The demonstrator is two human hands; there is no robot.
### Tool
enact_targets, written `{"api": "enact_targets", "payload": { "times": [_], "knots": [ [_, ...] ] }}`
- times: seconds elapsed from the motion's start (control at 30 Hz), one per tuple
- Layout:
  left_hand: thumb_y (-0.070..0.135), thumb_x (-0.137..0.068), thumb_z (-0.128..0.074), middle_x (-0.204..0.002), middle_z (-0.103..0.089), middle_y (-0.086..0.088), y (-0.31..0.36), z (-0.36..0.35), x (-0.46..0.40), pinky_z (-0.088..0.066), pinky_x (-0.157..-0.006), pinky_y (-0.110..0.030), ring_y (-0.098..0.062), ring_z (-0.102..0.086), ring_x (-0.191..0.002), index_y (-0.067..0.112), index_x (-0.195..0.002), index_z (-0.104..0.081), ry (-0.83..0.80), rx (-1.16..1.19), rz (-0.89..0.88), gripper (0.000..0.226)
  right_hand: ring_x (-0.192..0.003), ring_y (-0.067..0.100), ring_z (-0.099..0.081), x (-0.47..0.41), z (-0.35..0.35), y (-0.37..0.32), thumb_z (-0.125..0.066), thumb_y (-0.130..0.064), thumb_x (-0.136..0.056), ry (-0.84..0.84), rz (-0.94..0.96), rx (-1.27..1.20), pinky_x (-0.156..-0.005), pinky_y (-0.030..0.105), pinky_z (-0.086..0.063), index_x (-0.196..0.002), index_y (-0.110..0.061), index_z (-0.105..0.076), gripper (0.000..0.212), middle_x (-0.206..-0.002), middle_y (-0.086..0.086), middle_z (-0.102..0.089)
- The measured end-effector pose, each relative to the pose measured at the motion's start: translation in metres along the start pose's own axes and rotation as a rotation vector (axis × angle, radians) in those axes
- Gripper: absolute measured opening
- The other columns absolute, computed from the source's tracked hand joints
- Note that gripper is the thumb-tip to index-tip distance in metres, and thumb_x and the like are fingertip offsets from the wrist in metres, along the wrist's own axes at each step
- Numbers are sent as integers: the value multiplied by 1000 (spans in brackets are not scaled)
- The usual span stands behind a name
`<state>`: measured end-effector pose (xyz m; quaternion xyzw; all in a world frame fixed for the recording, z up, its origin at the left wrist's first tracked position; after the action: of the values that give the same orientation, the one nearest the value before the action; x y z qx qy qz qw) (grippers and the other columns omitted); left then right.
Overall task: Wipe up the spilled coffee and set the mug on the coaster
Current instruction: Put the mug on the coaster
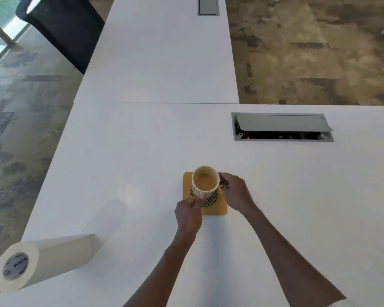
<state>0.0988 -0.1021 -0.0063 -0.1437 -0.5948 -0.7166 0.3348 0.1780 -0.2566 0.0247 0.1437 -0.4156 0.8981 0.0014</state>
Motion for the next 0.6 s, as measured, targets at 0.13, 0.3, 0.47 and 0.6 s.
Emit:
{"api": "enact_targets", "payload": {
  "times": [0.13, 0.3, 0.47, 0.6],
  "knots": [
    [32, -97, -63, -81, -71, -6, 0, -9, 7, -44, -68, -30, -18, -57, -76, 12, -76, -71, 25, -14, -11, 30, -98, 10, -62, 4, 4, 9, -40, 11, -84, -20, 4, -12, -83, 17, -44, -121, -16, -65, 52, -110, -2, -71],
    [33, -97, -64, -75, -63, -6, -8, -12, 8, -40, -64, -30, -18, -53, -74, -4, -81, -70, 51, -2, -3, 40, -103, 10, -65, 5, -2, 24, -36, 12, -83, -74, -4, -6, -90, 25, -51, -120, -18, -65, 56, -111, -2, -71],
    [33, -98, -62, -73, -65, 0, -15, -12, 7, -43, -69, -30, -16, -56, -73, 12, -74, -71, 40, -26, -12, 33, -104, 7, -65, 5, -6, 28, -36, 12, -83, -100, 6, -27, -91, 24, -51, -122, -21, -65, 59, -112, -3, -71],
    [32, -98, -62, -81, -71, -2, -14, -9, 6, -46, -71, -26, -14, -65, -81, 8, -89, -78, 30, -52, -68, 30, -105, 7, -64, 5, -7, 30, -36, 12, -82, -107, 13, -34, -91, 23, -50, -122, -22, -65, 60, -113, -4, -71]
  ]
}}
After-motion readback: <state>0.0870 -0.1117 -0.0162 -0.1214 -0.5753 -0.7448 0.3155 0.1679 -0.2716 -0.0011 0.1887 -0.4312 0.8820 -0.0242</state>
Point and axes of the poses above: each hand's wrist, its own x-axis away from the middle knuckle, its own z-axis out of the back of the hand, y = z × x, the point moved 6 cm from there along -x, towards the middle knuckle
